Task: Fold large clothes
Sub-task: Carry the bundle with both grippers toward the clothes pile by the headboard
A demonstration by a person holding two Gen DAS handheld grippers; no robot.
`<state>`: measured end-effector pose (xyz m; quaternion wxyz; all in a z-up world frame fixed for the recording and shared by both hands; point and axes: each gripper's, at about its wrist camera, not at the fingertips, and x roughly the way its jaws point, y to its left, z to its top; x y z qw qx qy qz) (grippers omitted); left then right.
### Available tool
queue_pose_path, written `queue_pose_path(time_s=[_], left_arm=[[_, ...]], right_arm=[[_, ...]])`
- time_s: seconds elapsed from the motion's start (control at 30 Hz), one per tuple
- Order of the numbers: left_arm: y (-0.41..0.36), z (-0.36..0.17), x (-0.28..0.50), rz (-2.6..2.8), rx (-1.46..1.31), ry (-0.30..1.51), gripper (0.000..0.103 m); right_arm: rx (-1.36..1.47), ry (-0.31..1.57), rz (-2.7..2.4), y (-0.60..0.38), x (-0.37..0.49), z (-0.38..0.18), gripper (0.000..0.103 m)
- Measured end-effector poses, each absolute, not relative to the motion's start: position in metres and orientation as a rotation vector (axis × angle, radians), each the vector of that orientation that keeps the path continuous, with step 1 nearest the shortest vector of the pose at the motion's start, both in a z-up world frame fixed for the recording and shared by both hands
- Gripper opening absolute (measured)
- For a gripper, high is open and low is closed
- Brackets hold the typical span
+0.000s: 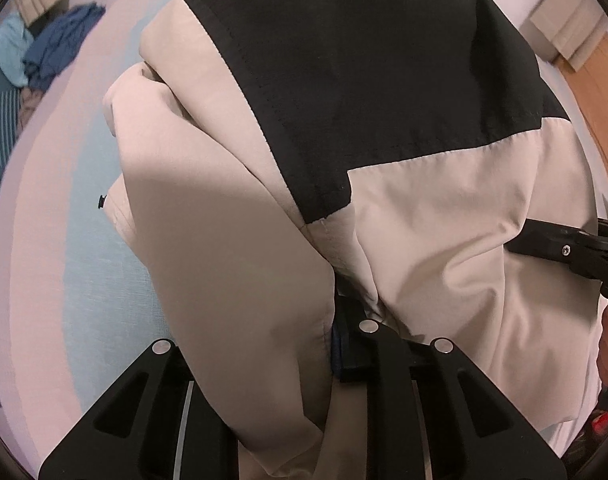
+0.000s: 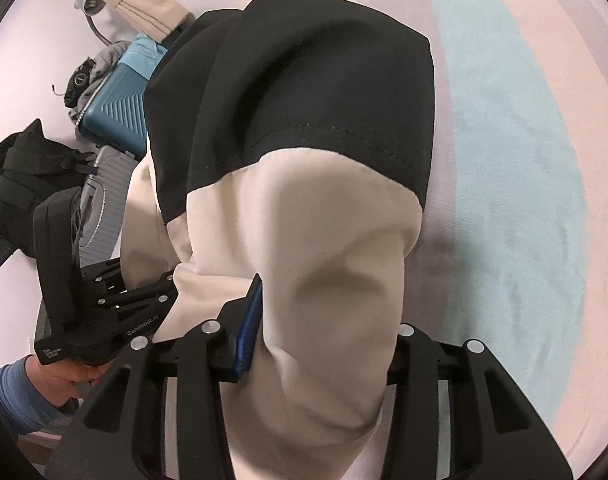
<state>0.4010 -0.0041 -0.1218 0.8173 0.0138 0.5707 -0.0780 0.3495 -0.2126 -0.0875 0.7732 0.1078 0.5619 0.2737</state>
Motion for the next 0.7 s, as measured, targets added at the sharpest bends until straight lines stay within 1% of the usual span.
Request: queue_pose_path(time_s=[0.17,0.23,0.43,0.47,0.53,0.7], left_arm=[[-0.042,-0.096,0.395,-0.182,0.055,1.178,0.018],[-0.044,-0.081,0.378,-0.192,0.07,1.164,0.018],[-0.107,-0.04,0.355,-0.237,0.111,1.119,0.018],[-0.109,-0.026,0.347,-0.25,0.119,1.111,0.018],[-0.131,-0.016,0.338,-0.269,0.135,1.099,0.018],[-0.216,0.01,0.315,-0.336,0.185,1.059,0.018]], right_arm=[[0.227,1.167,0.576,-0.241,0.335,-0.062,0.04],[0.225,1.15,0.564,-0.256,0.329,-0.052,0.04],[0.231,1.095,0.508,-0.309,0.302,-0.019,0.04],[0.234,1.089,0.499,-0.319,0.297,-0.015,0.04],[0.238,1.071,0.475,-0.344,0.285,-0.004,0.04],[0.263,1.035,0.404,-0.408,0.256,0.018,0.04]])
